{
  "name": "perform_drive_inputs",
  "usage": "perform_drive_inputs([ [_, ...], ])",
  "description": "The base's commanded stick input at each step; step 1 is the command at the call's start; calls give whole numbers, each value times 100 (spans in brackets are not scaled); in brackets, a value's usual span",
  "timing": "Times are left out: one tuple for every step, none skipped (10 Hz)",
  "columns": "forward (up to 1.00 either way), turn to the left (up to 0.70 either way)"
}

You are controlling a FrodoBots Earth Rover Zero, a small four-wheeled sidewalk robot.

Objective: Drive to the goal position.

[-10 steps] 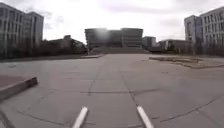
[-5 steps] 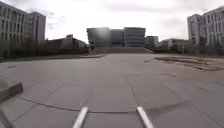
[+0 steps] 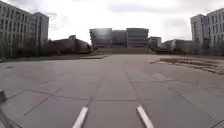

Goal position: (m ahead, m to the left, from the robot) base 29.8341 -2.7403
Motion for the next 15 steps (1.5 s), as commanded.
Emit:
perform_drive_inputs([
  [100,0],
  [100,0],
  [100,0],
  [100,0],
  [100,0],
  [100,0],
  [100,0],
  [100,0],
  [100,0],
  [100,0],
  [100,0],
  [100,-4],
  [100,-14],
  [100,-24],
  [100,-27],
])
